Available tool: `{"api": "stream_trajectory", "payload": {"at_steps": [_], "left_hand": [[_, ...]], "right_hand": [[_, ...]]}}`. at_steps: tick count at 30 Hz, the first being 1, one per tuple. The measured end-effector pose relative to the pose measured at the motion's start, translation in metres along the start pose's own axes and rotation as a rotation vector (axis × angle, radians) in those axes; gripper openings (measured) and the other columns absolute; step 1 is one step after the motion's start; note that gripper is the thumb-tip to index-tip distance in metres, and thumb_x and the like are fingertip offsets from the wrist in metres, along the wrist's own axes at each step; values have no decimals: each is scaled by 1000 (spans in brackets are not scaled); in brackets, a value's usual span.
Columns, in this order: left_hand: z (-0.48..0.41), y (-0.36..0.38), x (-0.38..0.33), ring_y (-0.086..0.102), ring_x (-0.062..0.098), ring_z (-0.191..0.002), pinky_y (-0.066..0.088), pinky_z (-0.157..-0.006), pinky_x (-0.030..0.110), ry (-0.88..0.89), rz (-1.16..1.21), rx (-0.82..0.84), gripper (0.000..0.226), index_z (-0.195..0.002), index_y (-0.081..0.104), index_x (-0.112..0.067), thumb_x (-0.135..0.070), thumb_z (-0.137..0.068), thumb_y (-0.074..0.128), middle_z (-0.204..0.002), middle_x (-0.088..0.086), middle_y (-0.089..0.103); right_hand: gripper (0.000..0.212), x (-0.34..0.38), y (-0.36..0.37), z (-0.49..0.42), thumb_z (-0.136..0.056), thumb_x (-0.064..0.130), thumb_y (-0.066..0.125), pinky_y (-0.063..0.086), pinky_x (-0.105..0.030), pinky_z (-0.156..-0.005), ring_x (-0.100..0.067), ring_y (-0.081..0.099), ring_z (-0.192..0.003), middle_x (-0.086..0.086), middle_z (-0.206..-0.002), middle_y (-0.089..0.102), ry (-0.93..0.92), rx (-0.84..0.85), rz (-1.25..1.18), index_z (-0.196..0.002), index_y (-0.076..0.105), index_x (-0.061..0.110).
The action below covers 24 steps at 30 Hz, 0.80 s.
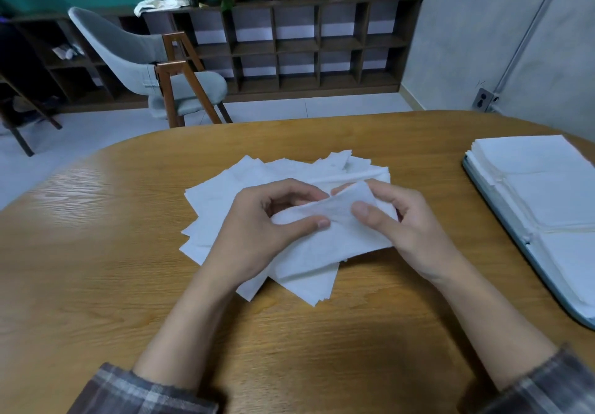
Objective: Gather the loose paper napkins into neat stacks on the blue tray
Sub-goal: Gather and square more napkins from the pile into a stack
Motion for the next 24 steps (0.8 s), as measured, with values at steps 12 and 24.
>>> {"api": "stream_trajectory", "payload": {"at_steps": [12, 24], "left_hand": [[0, 5, 2, 74, 6, -96, 55, -83, 20, 1, -7, -188, 7, -95, 82, -22, -19, -89, 83, -95, -13, 80], [-1, 9, 4, 72, 4, -98, 54, -86, 20, 20, -53, -233, 12, -97, 81, -25, -19, -88, 85, -98, -17, 79]], "right_hand": [[27, 1, 12, 0, -96, 22, 68, 52, -18, -86, -8, 72, -111, 8, -119, 77, 39, -53, 36, -122, 73, 18], [41, 4, 17, 0, -107, 32, 55, 48, -38, -112, -5, 55, -134, 23, -145, 57, -2, -51, 105, -144, 52, 48]]}}
Point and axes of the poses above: each hand's wrist, its own z-axis away from the middle knuckle, its own y-axis out of the palm, x = y × z, the point moved 1 cm from there along -z, towards the middle knuckle
